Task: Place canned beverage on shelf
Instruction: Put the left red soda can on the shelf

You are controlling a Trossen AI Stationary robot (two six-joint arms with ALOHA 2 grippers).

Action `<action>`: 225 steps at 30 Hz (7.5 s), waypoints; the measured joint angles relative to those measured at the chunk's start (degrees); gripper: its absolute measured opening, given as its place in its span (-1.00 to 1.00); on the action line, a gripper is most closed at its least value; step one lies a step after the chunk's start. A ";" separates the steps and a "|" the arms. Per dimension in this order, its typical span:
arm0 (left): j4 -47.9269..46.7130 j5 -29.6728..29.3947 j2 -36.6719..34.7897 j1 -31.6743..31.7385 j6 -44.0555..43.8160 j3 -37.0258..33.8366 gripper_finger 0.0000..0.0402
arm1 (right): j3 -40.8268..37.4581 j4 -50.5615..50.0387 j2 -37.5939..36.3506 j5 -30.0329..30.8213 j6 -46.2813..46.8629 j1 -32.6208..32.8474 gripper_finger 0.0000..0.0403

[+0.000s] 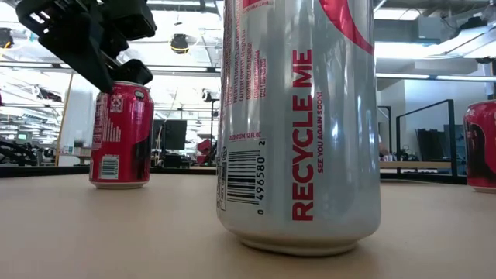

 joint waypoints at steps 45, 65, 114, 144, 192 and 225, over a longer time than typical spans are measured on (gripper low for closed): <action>-17.42 -13.90 11.12 -5.00 -70.22 14.12 0.86 | 0.00 -0.10 -0.02 -0.02 -2.97 0.00 -0.68; -21.99 -19.05 9.38 -4.84 -67.03 18.78 0.86 | 0.00 -0.24 -0.02 -0.02 -2.95 0.01 -0.68; -22.71 -7.04 17.60 -5.25 -50.86 18.91 0.31 | 0.00 -0.91 -0.02 -0.04 -2.82 0.00 -0.68; -24.70 -5.60 17.62 -5.23 -2.90 18.86 0.38 | 0.00 -1.35 -0.02 -0.02 -2.54 0.00 -0.68; -31.06 -10.51 17.78 -3.71 -51.48 29.99 0.65 | 0.00 -1.39 -0.02 -0.03 -2.54 0.04 -0.68; -15.44 -8.51 17.60 -4.67 -55.07 16.06 0.65 | 0.00 -1.50 -0.02 -0.04 -2.51 0.00 -0.68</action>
